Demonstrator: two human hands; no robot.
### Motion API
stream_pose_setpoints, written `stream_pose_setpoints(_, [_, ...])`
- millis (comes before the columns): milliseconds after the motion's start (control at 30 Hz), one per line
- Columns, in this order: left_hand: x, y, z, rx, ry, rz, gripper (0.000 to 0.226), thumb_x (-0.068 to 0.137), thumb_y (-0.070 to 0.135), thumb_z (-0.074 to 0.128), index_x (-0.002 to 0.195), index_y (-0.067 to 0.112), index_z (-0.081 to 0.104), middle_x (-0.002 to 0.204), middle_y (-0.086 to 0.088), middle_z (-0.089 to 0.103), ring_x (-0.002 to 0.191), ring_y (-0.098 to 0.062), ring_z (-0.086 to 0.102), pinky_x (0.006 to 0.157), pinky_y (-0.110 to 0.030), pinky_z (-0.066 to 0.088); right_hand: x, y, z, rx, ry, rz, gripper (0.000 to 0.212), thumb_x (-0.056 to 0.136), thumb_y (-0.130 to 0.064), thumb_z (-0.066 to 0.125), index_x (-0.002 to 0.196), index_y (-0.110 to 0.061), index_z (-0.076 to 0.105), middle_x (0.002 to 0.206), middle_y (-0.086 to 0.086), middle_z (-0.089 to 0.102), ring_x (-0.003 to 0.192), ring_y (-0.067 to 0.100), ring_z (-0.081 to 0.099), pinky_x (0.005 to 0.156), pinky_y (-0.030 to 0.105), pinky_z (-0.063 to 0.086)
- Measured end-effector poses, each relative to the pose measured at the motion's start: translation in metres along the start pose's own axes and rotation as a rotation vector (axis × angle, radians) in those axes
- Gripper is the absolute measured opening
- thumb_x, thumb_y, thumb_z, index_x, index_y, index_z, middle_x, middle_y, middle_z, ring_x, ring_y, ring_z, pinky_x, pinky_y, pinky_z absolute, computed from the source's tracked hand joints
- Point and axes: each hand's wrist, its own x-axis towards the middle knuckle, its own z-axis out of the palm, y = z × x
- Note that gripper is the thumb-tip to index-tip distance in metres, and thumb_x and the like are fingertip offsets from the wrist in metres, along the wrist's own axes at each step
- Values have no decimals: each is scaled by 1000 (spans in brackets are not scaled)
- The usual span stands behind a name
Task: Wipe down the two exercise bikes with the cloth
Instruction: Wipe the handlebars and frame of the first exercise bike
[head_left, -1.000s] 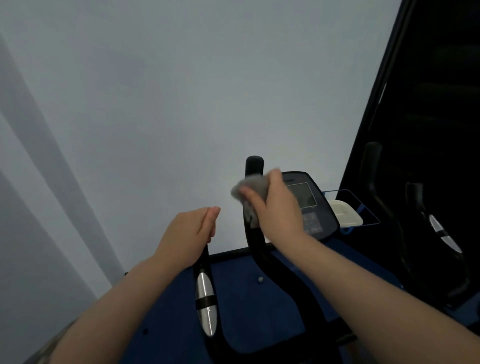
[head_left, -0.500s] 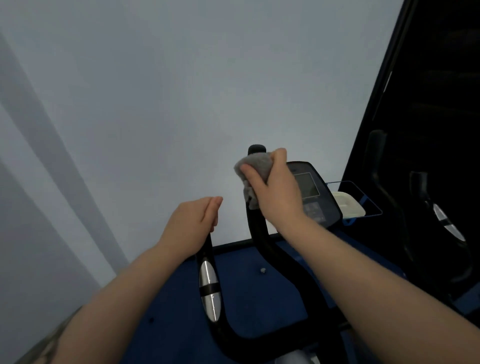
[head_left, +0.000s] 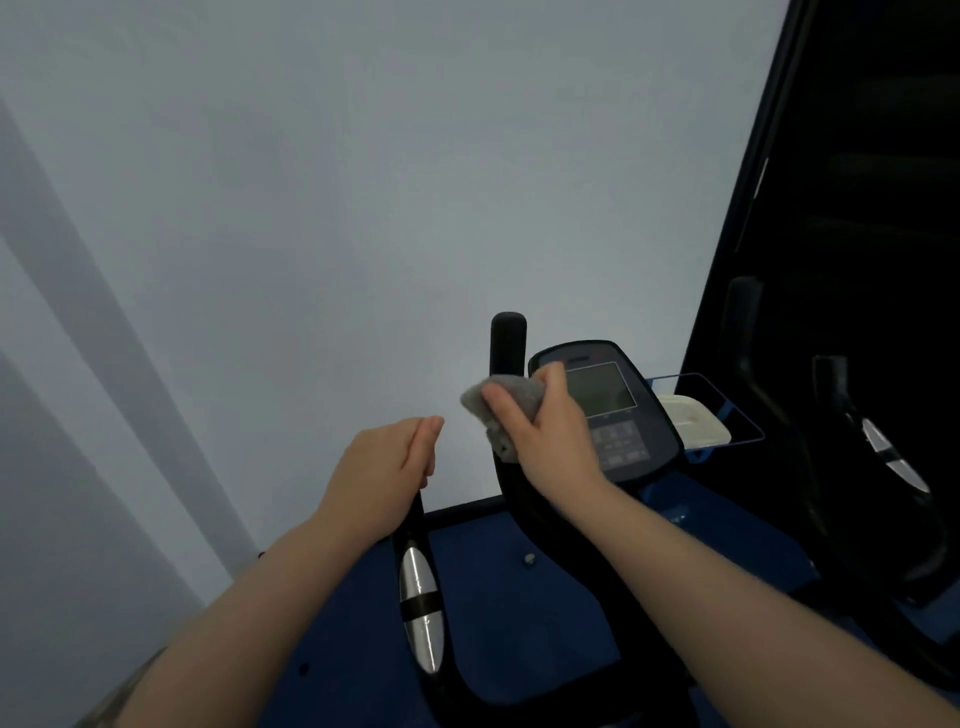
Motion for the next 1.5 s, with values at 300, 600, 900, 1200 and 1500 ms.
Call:
stream_pose_setpoints(300, [0,-1,0,-13,2,-3,51,102,41,38,61,16,54,56,1,60,52,-9,59,64,-34,50,14,-14,2,152,37,7,57,73,-74,53,95,-24,38,76,1,66,66,21,67,58,53,56])
stream_pose_setpoints(600, [1,-1,1,-18,4,13,51,102,40,37,61,16,54,55,0,60,56,-15,60,65,-35,51,30,-24,-3,81,90,-38,51,74,-72,58,89,-29,36,77,-1,67,69,21,67,62,48,56])
stream_pose_setpoints(900, [0,2,1,3,15,12,51,102,41,36,62,16,54,56,2,59,55,-11,59,63,-32,48,21,-34,-11,-193,64,1,48,86,-67,52,98,-24,34,79,-15,53,71,12,55,56,30,37])
stream_pose_setpoints(1200, [-8,13,14,-222,213,-190,45,103,34,40,66,18,60,64,6,60,56,-9,57,63,-29,48,-12,-20,-25,-645,-355,93,52,88,-67,46,102,-18,34,93,0,52,83,22,50,69,36,37])
stream_pose_setpoints(1500, [-12,11,10,-203,155,-194,41,103,31,41,71,12,58,65,6,60,51,-1,58,54,-13,41,-60,3,-44,-511,-438,-108,35,90,-56,54,94,-28,33,84,-9,54,72,12,57,55,31,38])
